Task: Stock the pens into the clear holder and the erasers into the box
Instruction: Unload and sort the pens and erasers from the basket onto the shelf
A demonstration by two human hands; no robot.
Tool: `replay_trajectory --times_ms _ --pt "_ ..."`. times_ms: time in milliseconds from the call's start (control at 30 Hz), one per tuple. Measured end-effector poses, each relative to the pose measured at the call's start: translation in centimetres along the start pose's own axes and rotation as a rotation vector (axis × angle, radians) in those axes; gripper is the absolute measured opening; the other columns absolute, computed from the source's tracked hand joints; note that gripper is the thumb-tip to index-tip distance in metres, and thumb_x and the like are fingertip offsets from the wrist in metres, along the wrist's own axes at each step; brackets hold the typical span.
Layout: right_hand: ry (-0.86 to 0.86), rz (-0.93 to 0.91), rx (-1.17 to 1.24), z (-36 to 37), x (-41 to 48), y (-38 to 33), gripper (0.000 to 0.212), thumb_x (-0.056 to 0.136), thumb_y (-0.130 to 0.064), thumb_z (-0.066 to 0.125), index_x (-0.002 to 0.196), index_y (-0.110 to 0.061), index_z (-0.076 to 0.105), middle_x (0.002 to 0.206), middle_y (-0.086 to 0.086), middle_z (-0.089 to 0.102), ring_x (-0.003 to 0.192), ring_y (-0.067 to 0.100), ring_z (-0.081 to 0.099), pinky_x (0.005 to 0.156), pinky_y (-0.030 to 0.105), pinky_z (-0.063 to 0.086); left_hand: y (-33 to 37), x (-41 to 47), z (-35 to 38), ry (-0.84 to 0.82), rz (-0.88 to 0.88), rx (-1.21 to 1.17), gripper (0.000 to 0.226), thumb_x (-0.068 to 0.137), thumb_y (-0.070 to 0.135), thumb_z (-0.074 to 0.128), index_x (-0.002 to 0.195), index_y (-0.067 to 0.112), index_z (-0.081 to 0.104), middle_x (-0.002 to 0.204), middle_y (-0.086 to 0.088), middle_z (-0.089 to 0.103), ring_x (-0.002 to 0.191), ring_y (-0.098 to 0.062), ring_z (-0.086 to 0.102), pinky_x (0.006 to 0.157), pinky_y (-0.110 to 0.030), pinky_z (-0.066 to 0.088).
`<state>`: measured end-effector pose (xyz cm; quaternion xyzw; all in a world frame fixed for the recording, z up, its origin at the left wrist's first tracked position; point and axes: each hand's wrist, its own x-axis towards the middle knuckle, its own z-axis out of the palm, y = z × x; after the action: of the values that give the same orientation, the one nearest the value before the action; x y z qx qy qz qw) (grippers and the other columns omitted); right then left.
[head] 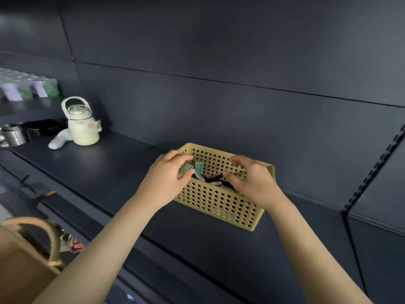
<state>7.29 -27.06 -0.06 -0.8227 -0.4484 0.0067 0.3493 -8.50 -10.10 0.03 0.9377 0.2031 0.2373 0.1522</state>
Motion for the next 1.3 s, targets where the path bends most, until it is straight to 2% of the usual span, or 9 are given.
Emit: replay_trajectory --times_ms 200,333,467,733,800,933,1033,1233,1300 --pt "-0.319 0.114 -0.158 2.7 5.0 0.3 0.049 0.092 -0.048 0.061 0.134 -0.027 0.052 0.129 -0.012 0.058 0.116 0.011 0.058 0.097 0.024 0.043 -5.3 7.4 1.2 -0.159 0.123 -0.015 0.044 0.097 0.038 0.052 0.139 0.023 0.051 0.142 0.009 0.044 0.132 -0.015 0.039 0.108 -0.031 0.032" --pt "-0.377 0.199 -0.203 3.3 6.3 0.6 0.035 0.096 -0.036 0.059 0.13 -0.025 0.059 0.13 -0.009 0.062 0.116 0.006 0.055 0.1 0.021 0.04 -7.0 10.7 2.7 -0.284 0.227 -0.07 0.046 0.098 0.042 0.051 0.141 0.026 0.047 0.145 0.014 0.038 0.136 -0.009 0.033 0.109 -0.026 0.027" --pt "-0.358 0.265 -0.334 4.0 7.1 1.0 0.034 0.096 -0.022 0.061 0.129 -0.024 0.061 0.131 -0.008 0.062 0.118 0.009 0.057 0.105 0.031 0.044 -8.2 11.9 4.2 -0.384 0.302 -0.096 0.05 0.099 0.045 0.045 0.145 0.028 0.04 0.152 0.012 0.034 0.141 -0.01 0.027 0.116 -0.032 0.02" --pt "-0.565 0.265 -0.308 6.1 8.7 -0.5 0.063 0.089 -0.054 0.061 0.146 -0.035 0.042 0.149 -0.013 0.043 0.134 0.008 0.041 0.111 0.028 0.032 -9.0 12.1 5.2 -0.293 0.336 -0.206 0.038 0.098 0.038 0.048 0.134 0.027 0.054 0.14 0.012 0.049 0.133 -0.008 0.038 0.113 -0.028 0.023" --pt "-0.626 0.27 -0.292 6.8 9.3 -0.5 0.073 0.087 -0.055 0.064 0.15 -0.036 0.033 0.153 -0.016 0.036 0.138 0.007 0.036 0.111 0.025 0.028 -9.1 12.1 5.3 -0.288 0.345 -0.205 0.037 0.098 0.037 0.049 0.133 0.027 0.055 0.139 0.013 0.049 0.132 -0.008 0.038 0.111 -0.027 0.021" --pt "-0.733 0.296 -0.25 7.9 10.2 0.1 0.089 0.083 -0.051 0.07 0.153 -0.039 0.017 0.16 -0.014 0.022 0.145 0.012 0.027 0.118 0.041 0.028 -9.2 12.1 5.3 -0.288 0.344 -0.214 0.034 0.099 0.026 0.048 0.131 0.029 0.057 0.137 0.014 0.051 0.131 -0.008 0.039 0.112 -0.028 0.021" --pt "-0.809 0.322 -0.201 8.1 10.4 0.4 0.094 0.085 -0.047 0.07 0.154 -0.039 0.006 0.162 -0.013 0.015 0.147 0.013 0.021 0.12 0.042 0.024 -9.2 12.0 5.2 -0.299 0.332 -0.22 0.034 0.099 0.021 0.045 0.13 0.029 0.057 0.137 0.015 0.049 0.132 -0.007 0.036 0.112 -0.026 0.018" --pt "-0.806 0.34 -0.212 8.6 10.9 0.1 0.092 0.083 -0.064 0.061 0.155 -0.034 0.012 0.158 -0.007 0.029 0.135 0.025 0.044 0.113 0.043 0.037 -9.1 11.8 5.0 -0.314 0.324 -0.213 0.032 0.099 0.021 0.044 0.126 0.028 0.06 0.136 0.015 0.049 0.132 -0.007 0.034 0.112 -0.026 0.017" --pt "-0.809 0.324 -0.236 8.8 11.1 0.1 0.091 0.085 -0.063 0.06 0.156 -0.029 0.013 0.159 -0.005 0.027 0.138 0.021 0.038 0.115 0.039 0.033 -9.0 11.8 5.0 -0.311 0.321 -0.212 0.031 0.099 0.022 0.044 0.125 0.028 0.061 0.135 0.015 0.05 0.131 -0.007 0.034 0.111 -0.024 0.016"
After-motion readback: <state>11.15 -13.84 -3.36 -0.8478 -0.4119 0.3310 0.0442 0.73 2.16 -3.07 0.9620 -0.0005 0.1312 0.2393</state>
